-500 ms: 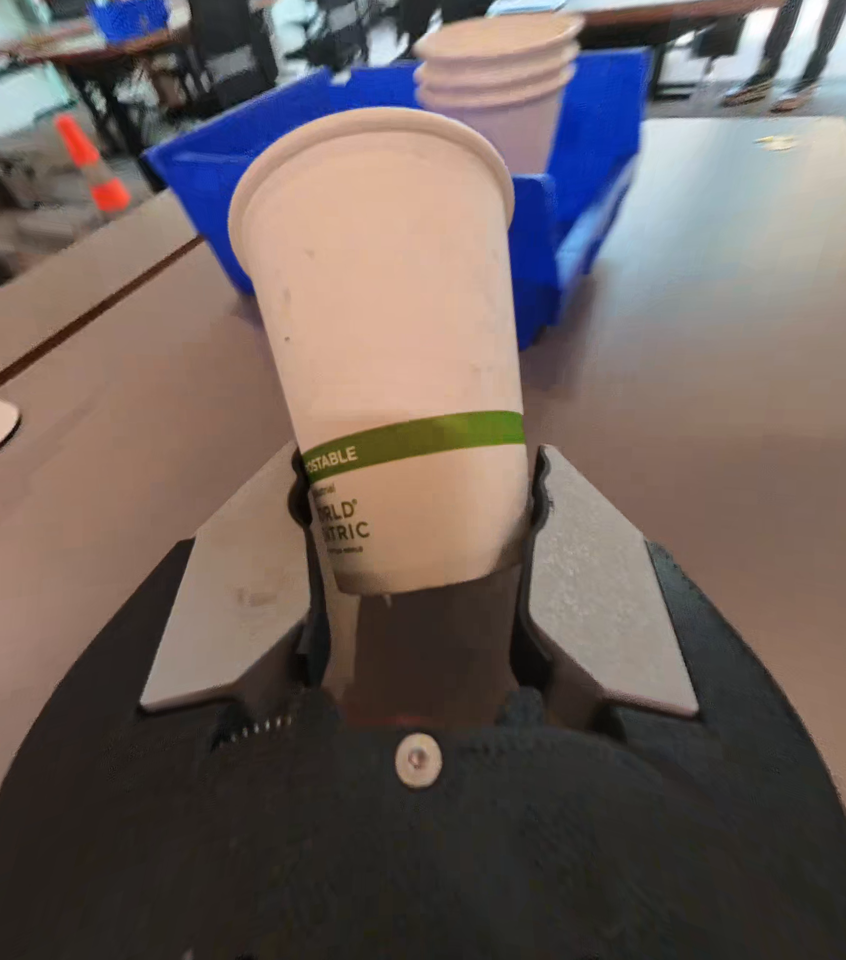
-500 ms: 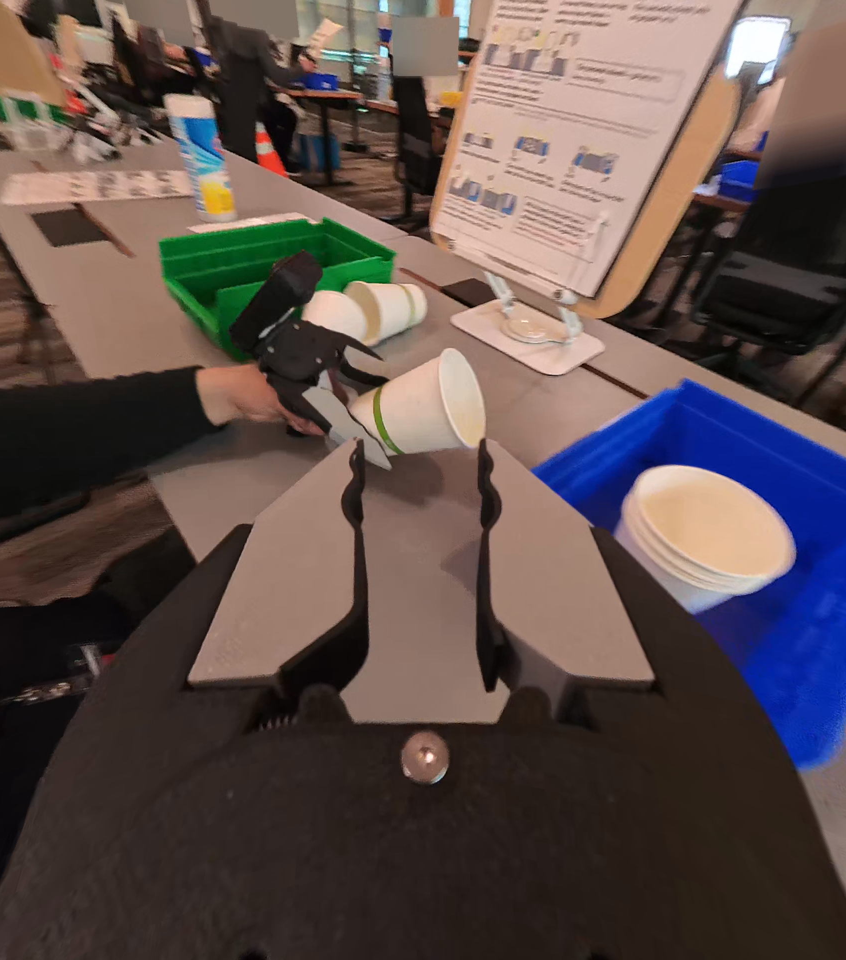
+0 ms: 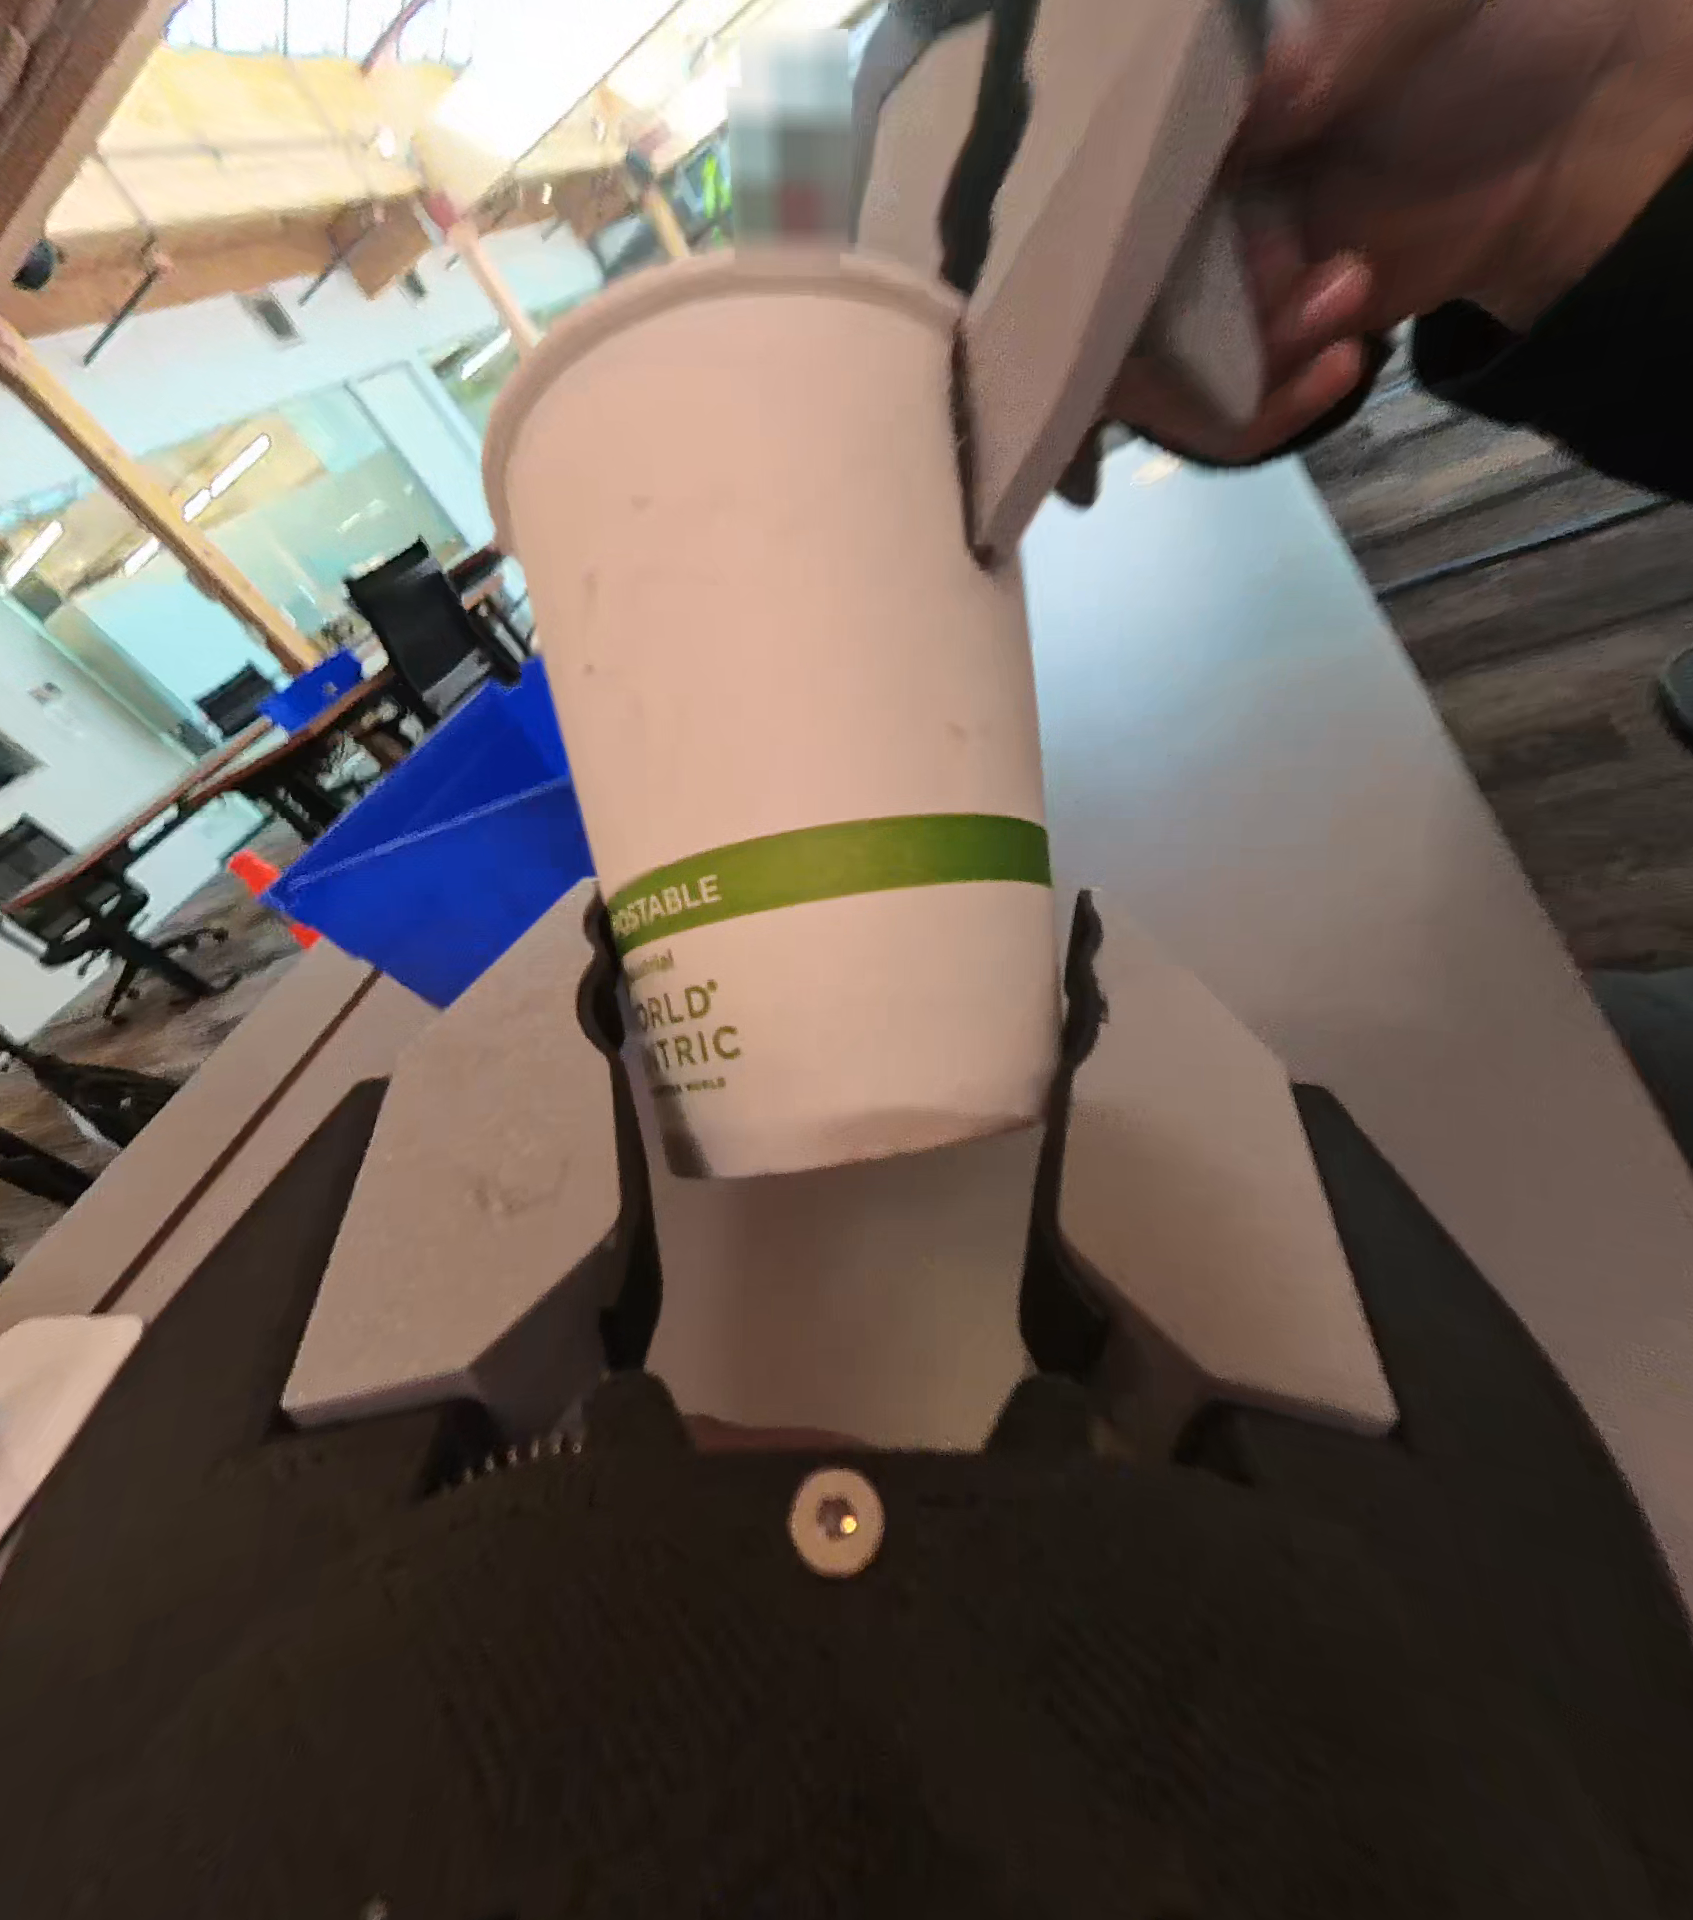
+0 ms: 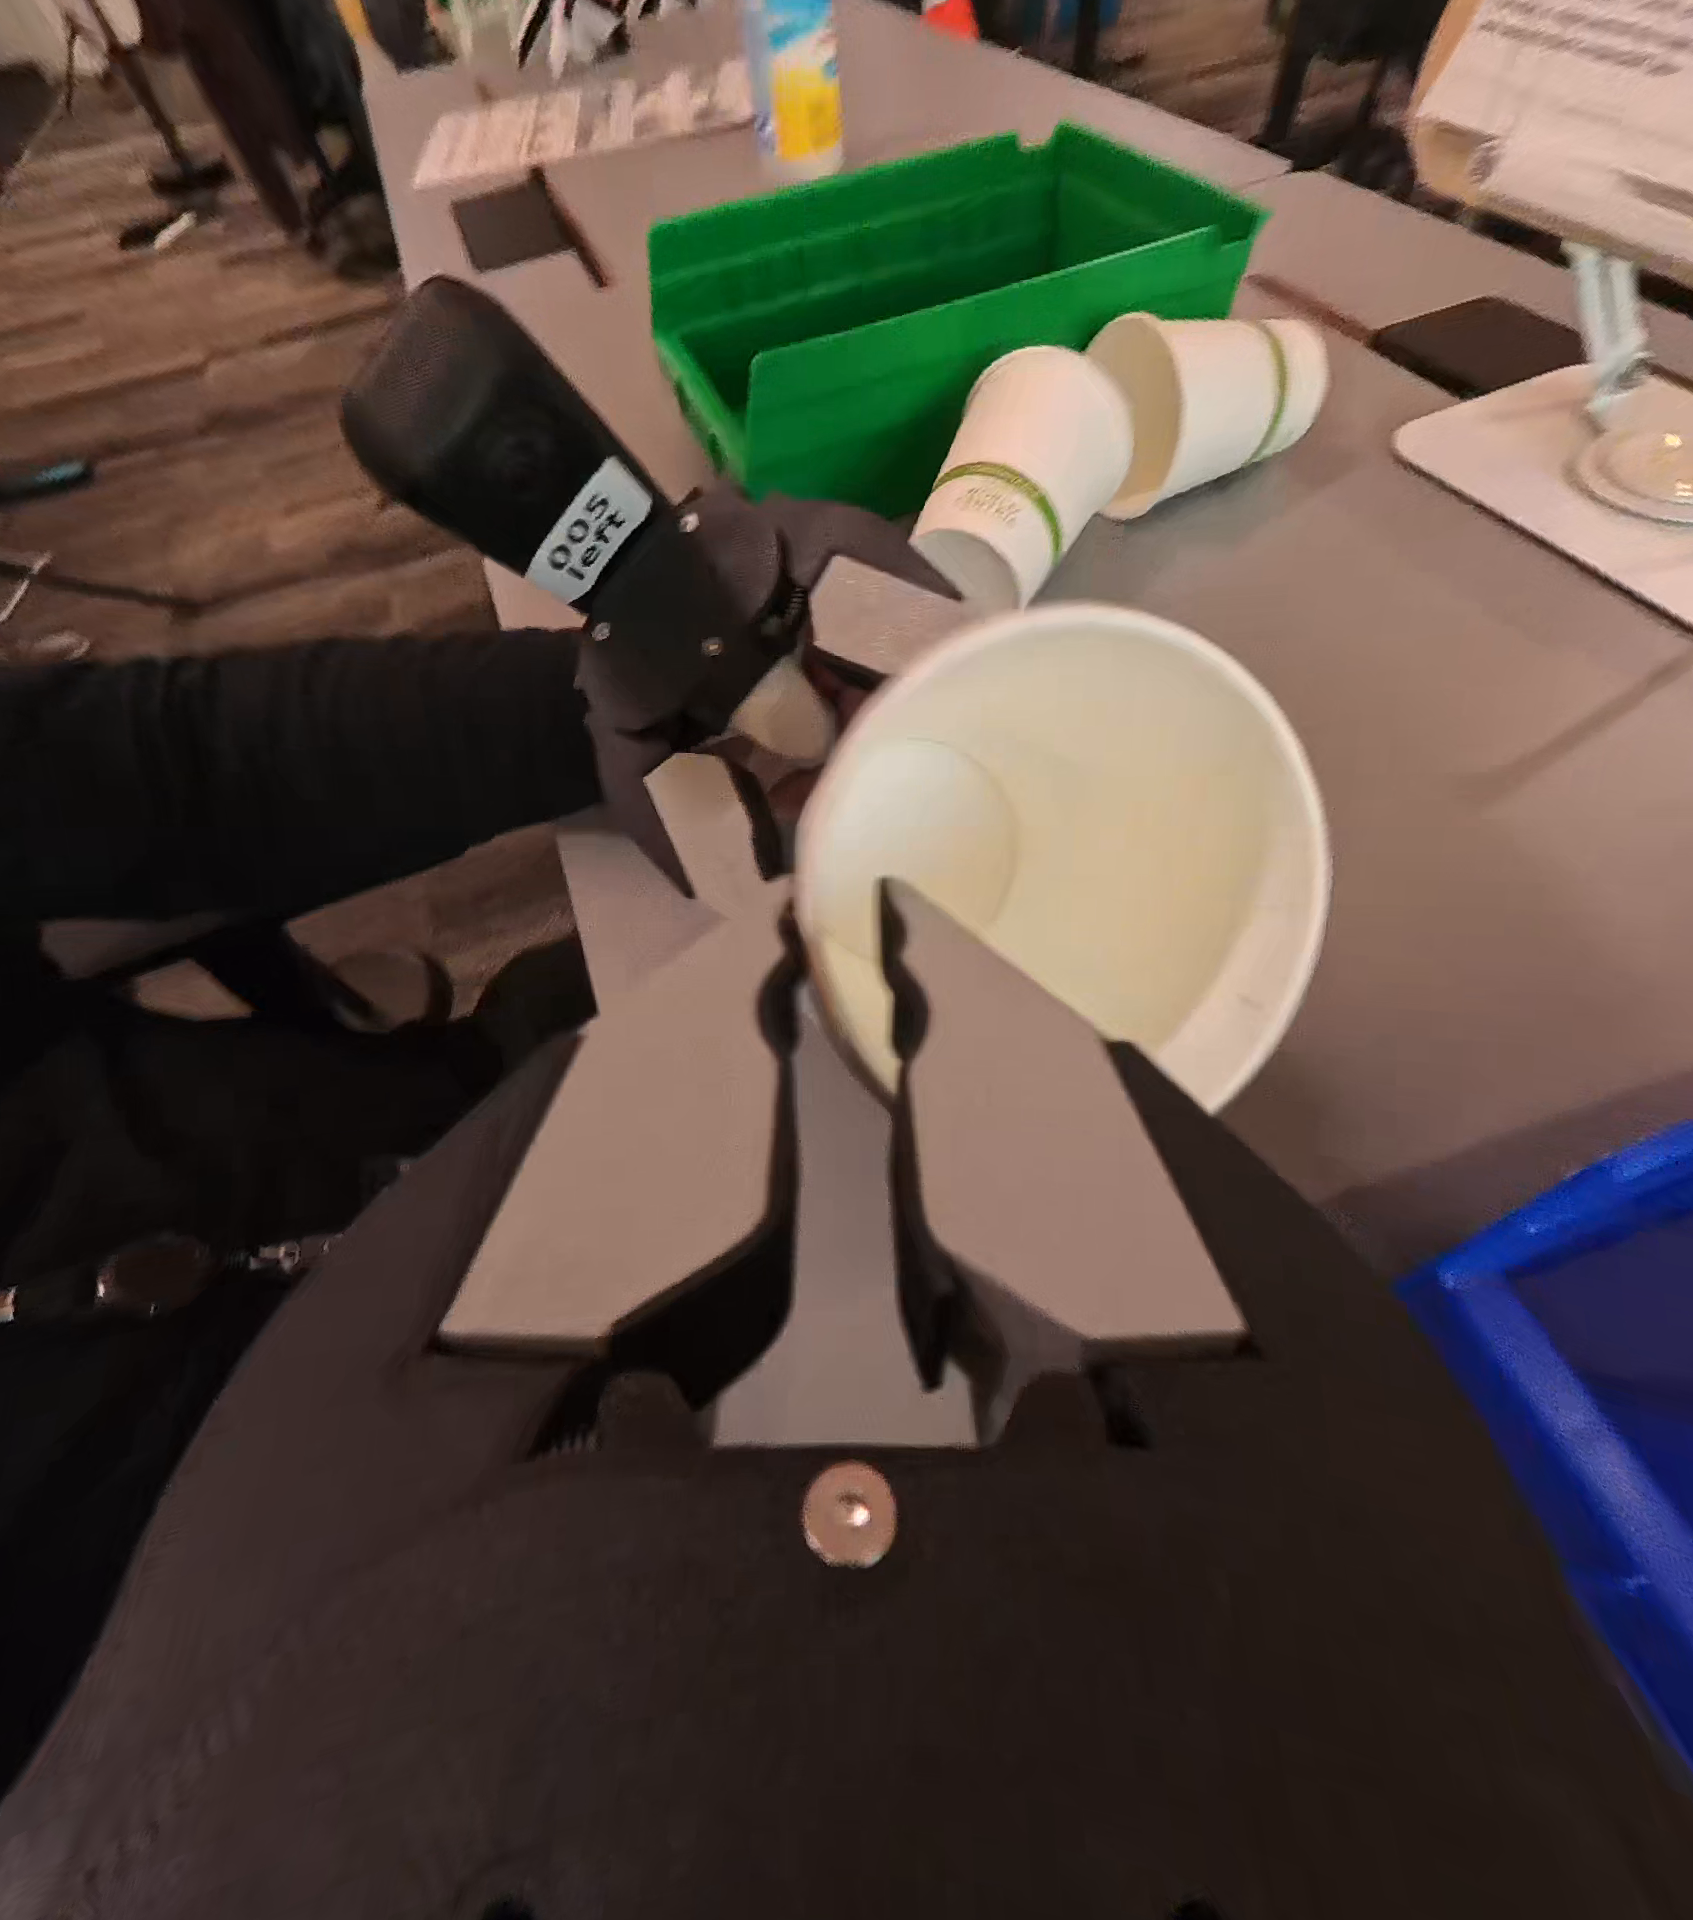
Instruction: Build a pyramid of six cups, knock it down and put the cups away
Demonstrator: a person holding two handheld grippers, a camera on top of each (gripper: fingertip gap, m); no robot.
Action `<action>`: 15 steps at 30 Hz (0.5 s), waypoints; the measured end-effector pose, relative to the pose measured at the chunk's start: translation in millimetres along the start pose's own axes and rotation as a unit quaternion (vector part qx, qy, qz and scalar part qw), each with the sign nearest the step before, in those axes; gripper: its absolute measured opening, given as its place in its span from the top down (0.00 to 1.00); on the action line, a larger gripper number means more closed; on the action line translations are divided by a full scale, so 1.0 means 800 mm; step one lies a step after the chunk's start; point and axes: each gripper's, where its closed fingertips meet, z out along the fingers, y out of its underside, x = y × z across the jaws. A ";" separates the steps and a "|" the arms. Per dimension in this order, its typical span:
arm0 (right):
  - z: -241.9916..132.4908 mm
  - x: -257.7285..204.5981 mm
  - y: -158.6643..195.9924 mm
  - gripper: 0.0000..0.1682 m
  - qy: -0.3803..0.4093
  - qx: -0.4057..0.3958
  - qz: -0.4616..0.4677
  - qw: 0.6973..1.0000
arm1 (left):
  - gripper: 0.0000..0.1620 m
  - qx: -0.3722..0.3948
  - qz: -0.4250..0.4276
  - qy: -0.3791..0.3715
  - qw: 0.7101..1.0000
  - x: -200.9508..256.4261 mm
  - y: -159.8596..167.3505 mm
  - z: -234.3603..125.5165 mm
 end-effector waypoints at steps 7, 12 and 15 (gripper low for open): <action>-0.058 0.044 -0.003 1.00 0.135 -0.016 -0.021 0.991 | 0.69 -0.085 0.044 -0.068 0.993 -0.020 0.049 0.009; -0.179 0.101 -0.039 1.00 0.303 0.110 -0.021 0.946 | 0.86 -0.111 0.064 -0.074 0.989 -0.024 0.062 0.006; -0.215 0.127 -0.031 1.00 0.370 0.110 -0.018 0.922 | 0.99 -0.105 0.053 -0.038 0.992 -0.012 0.060 0.006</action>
